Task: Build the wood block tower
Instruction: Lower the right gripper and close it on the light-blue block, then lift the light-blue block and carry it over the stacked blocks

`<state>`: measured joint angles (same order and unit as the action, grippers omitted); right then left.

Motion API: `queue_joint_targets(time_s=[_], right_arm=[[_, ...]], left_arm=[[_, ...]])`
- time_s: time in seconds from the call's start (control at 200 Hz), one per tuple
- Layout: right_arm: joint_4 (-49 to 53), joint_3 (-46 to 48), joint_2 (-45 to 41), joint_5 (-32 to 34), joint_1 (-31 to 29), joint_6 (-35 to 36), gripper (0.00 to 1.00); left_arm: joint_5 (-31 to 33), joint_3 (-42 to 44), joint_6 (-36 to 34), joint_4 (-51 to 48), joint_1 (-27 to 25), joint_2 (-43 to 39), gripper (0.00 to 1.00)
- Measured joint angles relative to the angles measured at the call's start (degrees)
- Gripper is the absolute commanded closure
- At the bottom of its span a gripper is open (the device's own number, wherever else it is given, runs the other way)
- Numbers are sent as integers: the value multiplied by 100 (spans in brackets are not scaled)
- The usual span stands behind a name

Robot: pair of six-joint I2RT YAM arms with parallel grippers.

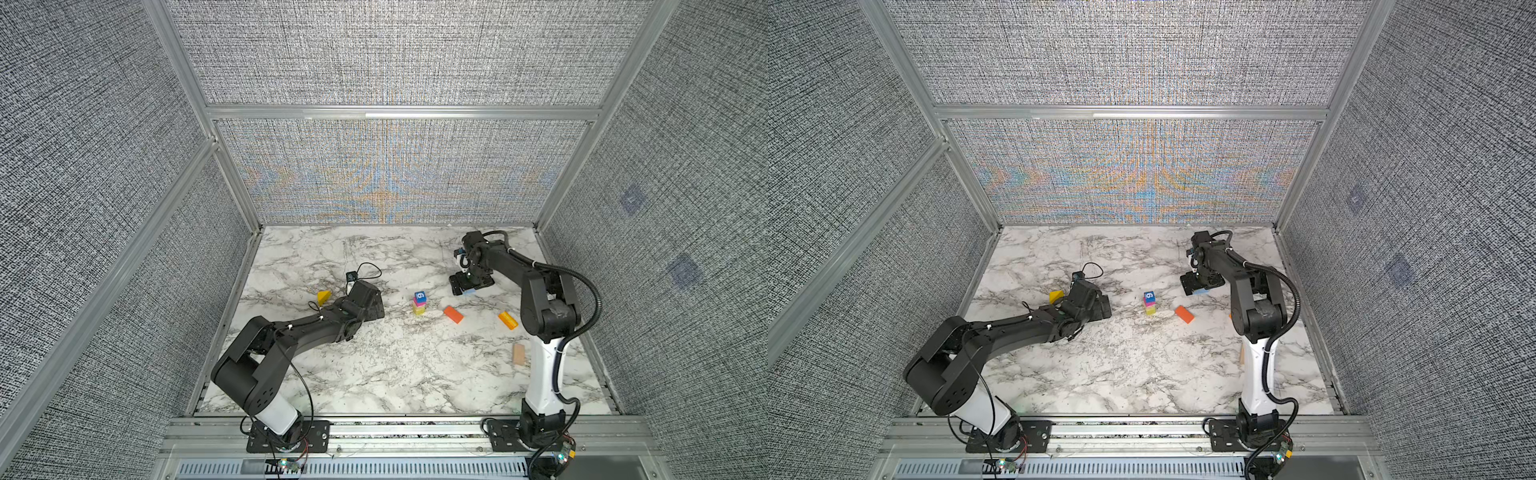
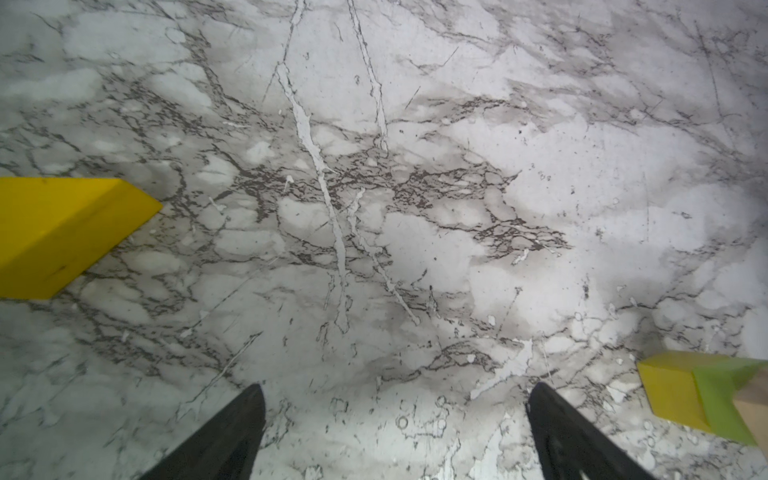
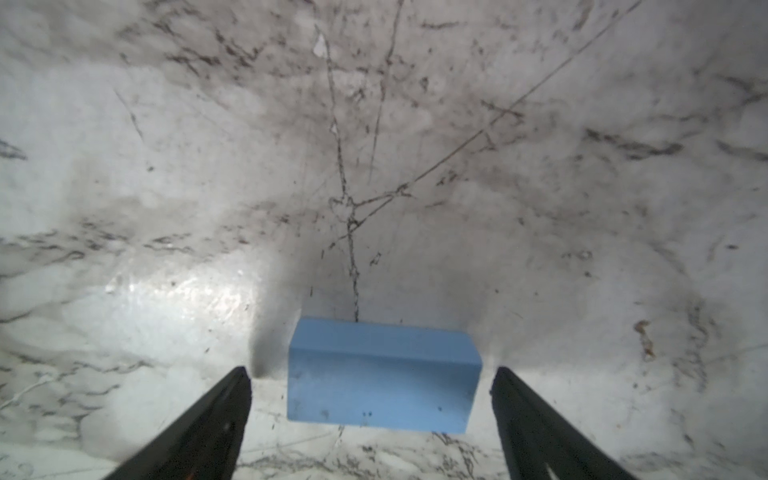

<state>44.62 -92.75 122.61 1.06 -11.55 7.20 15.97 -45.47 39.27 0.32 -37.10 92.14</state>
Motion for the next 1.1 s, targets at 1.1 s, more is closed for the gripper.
queue_joint_targets(time_s=[1.1], right_arm=[[896, -339, -743, 282, -177, -949, 45]], left_arm=[[-476, -470, -4, -507, 129, 20, 1]])
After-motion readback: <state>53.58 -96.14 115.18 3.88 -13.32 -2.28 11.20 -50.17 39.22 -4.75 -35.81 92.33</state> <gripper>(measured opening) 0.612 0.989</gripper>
